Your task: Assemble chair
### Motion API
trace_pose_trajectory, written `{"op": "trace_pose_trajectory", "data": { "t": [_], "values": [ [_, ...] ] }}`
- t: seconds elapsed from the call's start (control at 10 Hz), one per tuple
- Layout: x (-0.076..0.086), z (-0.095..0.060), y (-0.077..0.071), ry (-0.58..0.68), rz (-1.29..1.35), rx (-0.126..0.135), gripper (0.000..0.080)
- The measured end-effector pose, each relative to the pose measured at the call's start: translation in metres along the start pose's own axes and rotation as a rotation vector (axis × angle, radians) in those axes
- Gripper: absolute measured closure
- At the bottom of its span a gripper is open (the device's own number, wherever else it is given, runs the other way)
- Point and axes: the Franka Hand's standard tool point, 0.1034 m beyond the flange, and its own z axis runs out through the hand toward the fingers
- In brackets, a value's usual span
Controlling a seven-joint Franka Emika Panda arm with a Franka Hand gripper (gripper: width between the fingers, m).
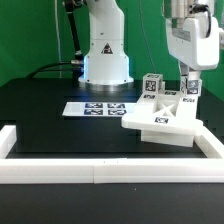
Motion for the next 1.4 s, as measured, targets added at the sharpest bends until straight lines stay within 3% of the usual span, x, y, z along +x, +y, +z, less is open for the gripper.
{"op": "trace_pose_trajectory", "data": {
  "t": [0.5,1.4],
  "values": [
    [-0.0001,-0.0001,0.002,-0.005,0.404,-0.004,0.0512],
    [-0.0052,0.0004,0.0017,-0.022,0.389,0.001,0.0511]
  ]
}}
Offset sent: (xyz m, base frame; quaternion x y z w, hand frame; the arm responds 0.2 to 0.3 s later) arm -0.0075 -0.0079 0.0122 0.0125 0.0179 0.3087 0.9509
